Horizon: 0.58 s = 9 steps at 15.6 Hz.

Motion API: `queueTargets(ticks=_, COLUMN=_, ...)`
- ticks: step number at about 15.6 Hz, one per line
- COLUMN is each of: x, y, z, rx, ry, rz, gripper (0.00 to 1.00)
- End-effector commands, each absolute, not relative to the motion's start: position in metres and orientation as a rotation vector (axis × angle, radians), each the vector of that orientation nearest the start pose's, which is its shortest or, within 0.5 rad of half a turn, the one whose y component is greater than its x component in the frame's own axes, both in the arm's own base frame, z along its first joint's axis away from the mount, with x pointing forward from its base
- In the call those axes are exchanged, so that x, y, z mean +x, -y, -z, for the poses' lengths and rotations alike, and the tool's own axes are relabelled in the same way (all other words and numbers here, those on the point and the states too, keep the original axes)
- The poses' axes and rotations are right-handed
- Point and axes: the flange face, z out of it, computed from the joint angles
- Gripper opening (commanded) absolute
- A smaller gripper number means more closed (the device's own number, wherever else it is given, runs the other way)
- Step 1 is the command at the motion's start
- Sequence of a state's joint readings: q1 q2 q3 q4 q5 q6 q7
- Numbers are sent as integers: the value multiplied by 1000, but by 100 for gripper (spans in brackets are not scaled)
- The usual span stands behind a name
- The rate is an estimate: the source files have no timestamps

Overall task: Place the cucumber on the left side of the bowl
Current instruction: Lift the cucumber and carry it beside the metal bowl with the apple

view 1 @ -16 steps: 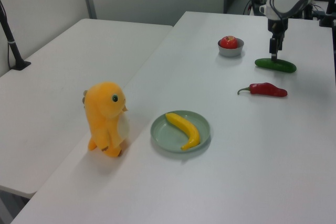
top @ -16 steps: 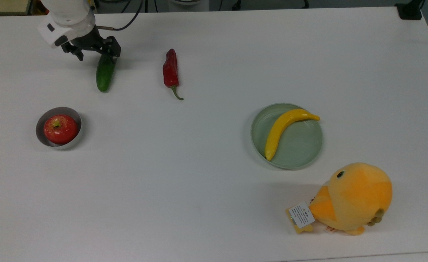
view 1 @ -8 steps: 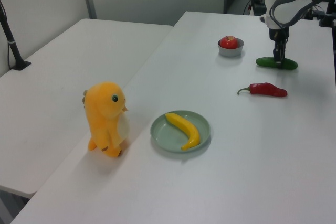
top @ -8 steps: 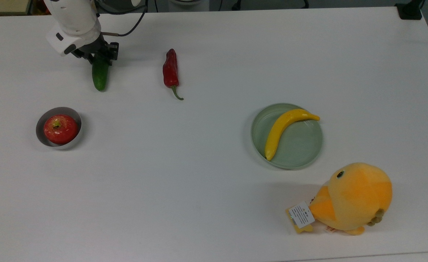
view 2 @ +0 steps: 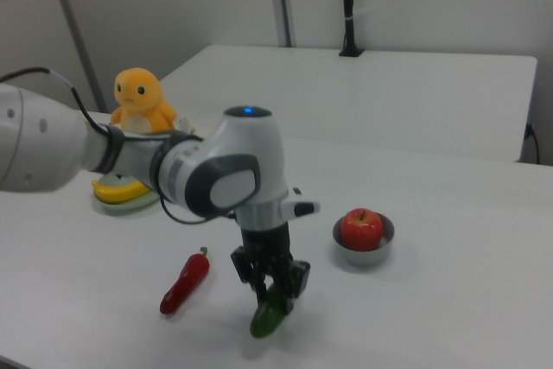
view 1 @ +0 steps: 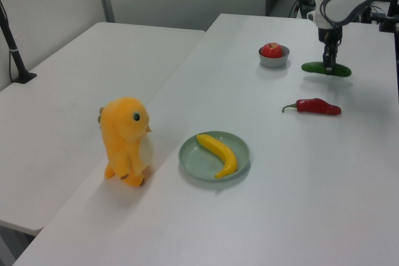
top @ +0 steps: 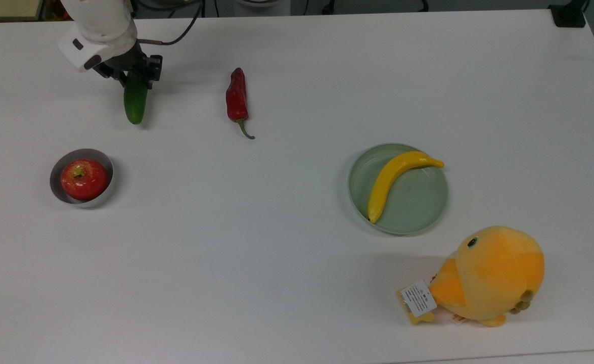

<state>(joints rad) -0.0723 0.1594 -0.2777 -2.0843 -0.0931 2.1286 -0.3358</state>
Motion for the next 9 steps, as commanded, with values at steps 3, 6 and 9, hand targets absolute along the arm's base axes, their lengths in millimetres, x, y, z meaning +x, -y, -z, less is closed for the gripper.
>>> queueTargets(ticks=3, x=556, y=170, z=-423, rx=-3136, ry=47, rz=-120, gripper=0)
queueTargets(ticks=6, x=583, y=169, z=-465, rx=-3119, ry=33, rz=-8, gripper=0)
queueTargets(ticks=9, x=614, y=163, z=-487, rx=-3078, ry=22, rz=51, gripper=0)
